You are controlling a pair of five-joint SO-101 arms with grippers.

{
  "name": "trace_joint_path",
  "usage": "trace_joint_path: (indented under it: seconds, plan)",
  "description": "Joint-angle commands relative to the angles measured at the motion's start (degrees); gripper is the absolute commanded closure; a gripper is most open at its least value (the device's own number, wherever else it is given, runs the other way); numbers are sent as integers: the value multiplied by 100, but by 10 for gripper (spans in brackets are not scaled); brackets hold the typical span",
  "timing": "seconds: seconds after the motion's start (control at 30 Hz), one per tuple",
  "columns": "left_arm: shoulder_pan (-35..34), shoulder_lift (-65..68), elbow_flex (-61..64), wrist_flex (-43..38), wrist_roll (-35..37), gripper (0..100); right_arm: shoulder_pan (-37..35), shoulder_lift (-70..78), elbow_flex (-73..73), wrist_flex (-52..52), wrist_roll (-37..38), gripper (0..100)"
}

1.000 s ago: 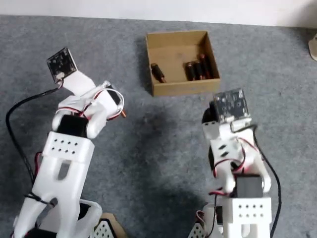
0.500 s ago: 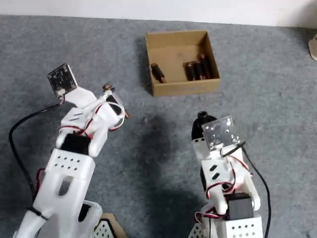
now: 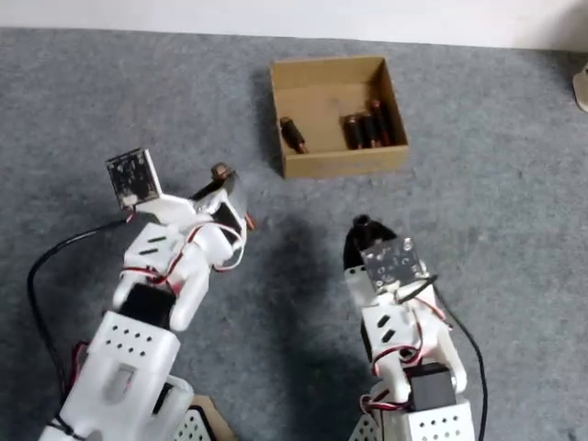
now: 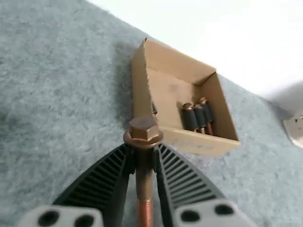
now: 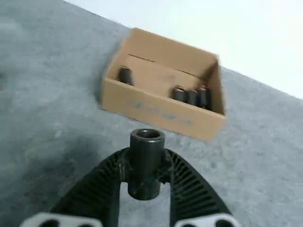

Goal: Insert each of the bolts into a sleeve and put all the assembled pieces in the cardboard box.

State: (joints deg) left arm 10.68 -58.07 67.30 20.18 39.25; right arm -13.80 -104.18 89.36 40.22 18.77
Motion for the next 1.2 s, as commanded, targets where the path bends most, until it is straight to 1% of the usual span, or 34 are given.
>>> trace_joint_path:
  seconds: [0.0,0.2,0.3,0.4,0.5,0.67,0.83,0.93,1.07,1.17]
  plan:
    - [127,-391,4,-273,-35,995,-242,-92,31,-189,-62,994]
    - [295,-488,84,-273,-35,995,-435,-92,84,-189,-62,994]
    - [549,-497,277,-510,-114,995,-497,-92,277,-189,-62,994]
    - [787,-497,549,-976,-413,995,-681,-92,374,-189,-62,994]
    - [936,-497,804,-1407,-527,995,-743,-92,382,-189,-62,994]
    - [936,-497,1174,-2224,-554,995,-760,-92,400,-189,-62,994]
    - [901,-497,1578,-3121,-554,995,-1200,-92,409,-189,-62,994]
    - [910,-497,1622,-3226,-501,995,-1297,-92,418,-207,-62,994]
    - [901,-497,1552,-3200,114,995,-1270,-92,435,-374,-62,994]
    - [901,-497,1569,-3200,141,995,-1270,-92,435,-382,-62,994]
